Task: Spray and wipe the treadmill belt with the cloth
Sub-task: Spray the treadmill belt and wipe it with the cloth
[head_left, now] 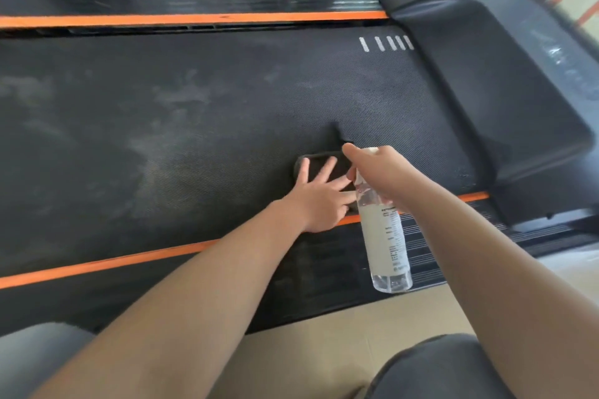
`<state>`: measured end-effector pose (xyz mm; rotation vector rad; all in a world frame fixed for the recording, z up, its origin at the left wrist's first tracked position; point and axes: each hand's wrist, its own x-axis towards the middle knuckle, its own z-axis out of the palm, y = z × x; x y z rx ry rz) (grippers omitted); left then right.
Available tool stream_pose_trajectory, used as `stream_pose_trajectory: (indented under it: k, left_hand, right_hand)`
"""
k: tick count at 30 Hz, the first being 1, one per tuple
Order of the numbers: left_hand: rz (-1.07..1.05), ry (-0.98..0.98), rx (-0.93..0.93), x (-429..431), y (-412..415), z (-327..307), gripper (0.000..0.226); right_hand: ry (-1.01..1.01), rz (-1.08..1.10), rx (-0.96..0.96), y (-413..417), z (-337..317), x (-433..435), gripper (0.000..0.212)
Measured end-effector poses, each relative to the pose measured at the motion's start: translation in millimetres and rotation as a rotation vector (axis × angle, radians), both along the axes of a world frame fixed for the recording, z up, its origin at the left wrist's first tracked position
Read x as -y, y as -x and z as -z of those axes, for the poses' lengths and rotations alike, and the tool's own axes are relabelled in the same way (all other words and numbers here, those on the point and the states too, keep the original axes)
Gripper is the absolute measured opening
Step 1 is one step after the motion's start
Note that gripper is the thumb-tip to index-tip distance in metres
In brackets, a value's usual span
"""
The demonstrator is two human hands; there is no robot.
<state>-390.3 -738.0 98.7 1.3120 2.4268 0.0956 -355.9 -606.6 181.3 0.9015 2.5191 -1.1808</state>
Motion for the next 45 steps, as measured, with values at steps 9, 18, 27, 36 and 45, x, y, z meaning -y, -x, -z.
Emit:
stream_pose_trajectory:
  k: [9,18,27,36,45]
  left_hand:
    - [-0.780,0.070,-0.008,25.9,53.8,10.0,0.065]
    - [-0.036,0.029,-0.152,-72.0,7.4,9.4,0.078]
    - [-0.253,0.082,-0.075,-121.1,24.4,12.3,0.072]
    - [0.276,-0.051,-0.112,-214.9,-4.5,4.4,0.055]
    - [-0.486,0.062,-0.046,-230.8,38.0,5.1,0.068]
  right_hand:
    - [0.045,0.064,0.064,-21.2,0.5,-26.0,0.053]
    - [0.076,0.357,0.012,-36.2,6.7,-73.3,0.048]
    - [0.070,0.428,0.047,-55.6,12.5,-116.6,0.035]
    - [-0.135,0.516,0.014,-88.9,-5.8,-186.0,0.045]
    - [0.018,0.618,-0.014,-99.2,13.2,-203.8,0.046]
